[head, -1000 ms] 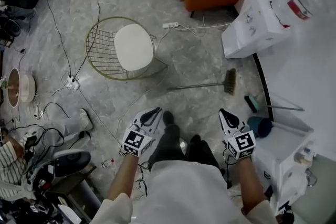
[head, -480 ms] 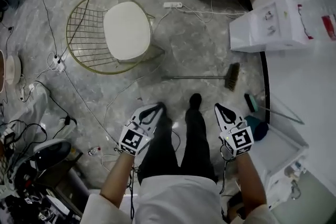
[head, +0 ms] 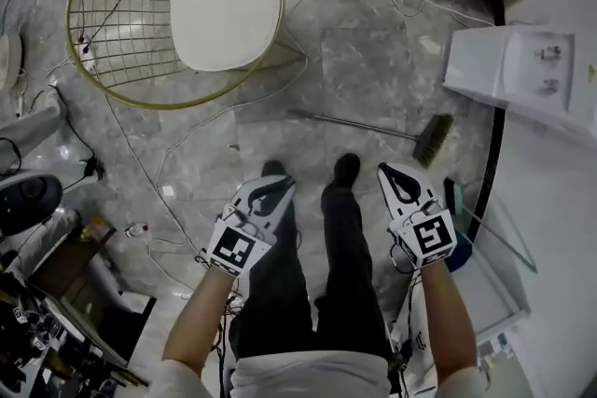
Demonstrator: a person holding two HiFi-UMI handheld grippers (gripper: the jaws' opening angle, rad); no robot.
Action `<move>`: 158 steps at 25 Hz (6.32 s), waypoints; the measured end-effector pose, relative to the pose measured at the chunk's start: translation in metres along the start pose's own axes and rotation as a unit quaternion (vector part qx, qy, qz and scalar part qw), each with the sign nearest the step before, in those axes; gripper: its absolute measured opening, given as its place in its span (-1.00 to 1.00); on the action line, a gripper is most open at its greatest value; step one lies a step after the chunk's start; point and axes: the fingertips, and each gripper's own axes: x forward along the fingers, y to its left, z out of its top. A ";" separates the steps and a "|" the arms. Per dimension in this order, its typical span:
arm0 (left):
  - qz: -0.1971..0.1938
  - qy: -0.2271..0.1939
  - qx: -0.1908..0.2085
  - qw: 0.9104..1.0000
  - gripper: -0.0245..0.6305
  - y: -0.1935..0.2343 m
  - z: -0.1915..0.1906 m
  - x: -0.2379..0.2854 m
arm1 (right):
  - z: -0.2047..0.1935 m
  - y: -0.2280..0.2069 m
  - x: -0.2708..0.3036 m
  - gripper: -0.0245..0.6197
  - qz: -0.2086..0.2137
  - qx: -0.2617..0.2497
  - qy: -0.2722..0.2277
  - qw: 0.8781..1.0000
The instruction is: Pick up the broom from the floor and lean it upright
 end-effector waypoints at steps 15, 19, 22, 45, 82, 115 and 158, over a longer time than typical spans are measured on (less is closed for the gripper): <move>0.006 0.027 -0.012 1.000 -0.85 0.059 -0.173 0.117 | -0.220 -0.038 0.218 -0.92 0.037 -0.080 0.077 0.993; 0.002 0.042 -0.005 0.999 -0.85 0.070 -0.217 0.139 | -0.280 -0.043 0.268 -0.90 0.044 -0.085 0.105 0.990; -0.002 0.050 0.001 0.999 -0.85 0.079 -0.247 0.152 | -0.316 -0.047 0.302 -0.82 0.050 -0.083 0.117 0.988; -0.065 0.092 -0.003 0.994 -0.85 0.116 -0.376 0.233 | -0.510 -0.059 0.453 -0.56 0.065 -0.109 0.200 0.972; -0.082 0.097 -0.019 0.992 -0.85 -0.035 -0.127 0.178 | -0.259 -0.140 0.166 -0.66 -0.063 -0.180 0.113 0.975; -0.252 0.103 0.164 0.948 -0.85 -0.337 0.117 0.264 | -0.221 -0.327 -0.263 -0.68 -0.345 0.103 0.015 0.933; -0.390 0.149 0.203 0.886 -0.85 -0.382 0.172 0.473 | -0.219 -0.568 -0.302 -0.67 -0.454 0.232 -0.025 0.860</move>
